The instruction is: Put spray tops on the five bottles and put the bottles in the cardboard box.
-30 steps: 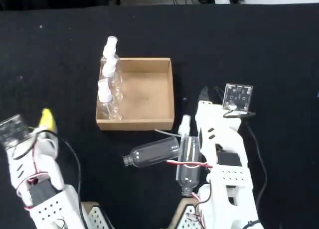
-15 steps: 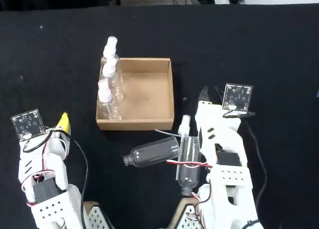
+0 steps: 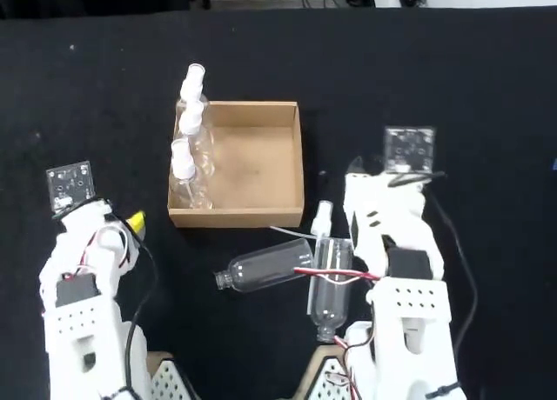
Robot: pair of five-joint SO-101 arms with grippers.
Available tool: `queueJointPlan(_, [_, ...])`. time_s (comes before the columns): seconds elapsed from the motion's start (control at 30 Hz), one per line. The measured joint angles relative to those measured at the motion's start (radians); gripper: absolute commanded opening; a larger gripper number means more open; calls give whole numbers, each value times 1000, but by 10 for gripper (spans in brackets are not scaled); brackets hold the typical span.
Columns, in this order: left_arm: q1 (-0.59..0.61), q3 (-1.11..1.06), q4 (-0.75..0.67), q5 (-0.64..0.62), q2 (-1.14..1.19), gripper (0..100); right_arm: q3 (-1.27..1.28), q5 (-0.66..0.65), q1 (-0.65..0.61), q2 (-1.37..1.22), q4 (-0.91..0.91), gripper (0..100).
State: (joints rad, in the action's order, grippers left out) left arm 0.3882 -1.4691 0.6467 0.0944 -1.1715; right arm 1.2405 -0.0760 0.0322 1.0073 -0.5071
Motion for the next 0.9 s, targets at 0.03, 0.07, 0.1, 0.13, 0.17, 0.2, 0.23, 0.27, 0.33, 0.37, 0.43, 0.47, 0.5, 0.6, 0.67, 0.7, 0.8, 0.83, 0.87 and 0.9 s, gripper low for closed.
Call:
queueJointPlan(0.03, [0,0,-17,0,31,261,-29,-26,-20,0,-44,78])
queueJointPlan(0.07, [3,0,-31,0,52,261,-61,-49,-40,0,-92,78])
queueJointPlan(0.1, [8,0,-38,0,68,261,-98,-75,-63,0,-147,78])
queueJointPlan(0.13, [9,0,-43,0,75,261,-137,-101,-86,0,-206,78])
queueJointPlan(0.17, [11,0,-49,0,80,261,-176,-129,-101,0,-264,78])
queueJointPlan(0.2, [11,0,-54,0,80,261,-218,-152,-110,0,-324,78])
queueJointPlan(0.23, [11,0,-63,0,80,261,-259,-172,-117,0,-382,78])
queueJointPlan(0.27, [11,0,-77,0,80,261,-299,-193,-120,0,-440,78])
queueJointPlan(0.33, [11,0,-101,0,80,261,-387,-235,-118,0,-551,78])
queueJointPlan(0.37, [11,0,-107,0,80,261,-430,-261,-118,-5,-606,78])
queueJointPlan(0.43, [11,0,-109,0,80,261,-519,-310,-124,-54,-710,78])
queueJointPlan(0.47, [11,0,-109,0,80,261,-563,-336,-127,-98,-760,78])
queueJointPlan(0.5, [11,0,-109,0,80,261,-603,-368,-127,-138,-806,79])
queueJointPlan(0.6, [11,0,-109,0,80,261,-720,-497,-135,-276,-947,79])
queueJointPlan(0.67, [11,0,-109,0,80,261,-787,-585,-170,-370,-1042,79])
queueJointPlan(0.7, [11,0,-109,0,80,261,-816,-617,-192,-413,-1088,79])
queueJointPlan(0.8, [11,0,-109,0,80,261,-872,-651,-285,-506,-1191,79])
queueJointPlan(0.83, [11,0,-109,0,80,261,-879,-654,-321,-514,-1208,79])
queueJointPlan(0.87, [14,0,-109,0,80,261,-882,-657,-356,-514,-1217,79])
queueJointPlan(0.9, [23,0,-109,0,80,261,-882,-657,-394,-514,-1220,79])
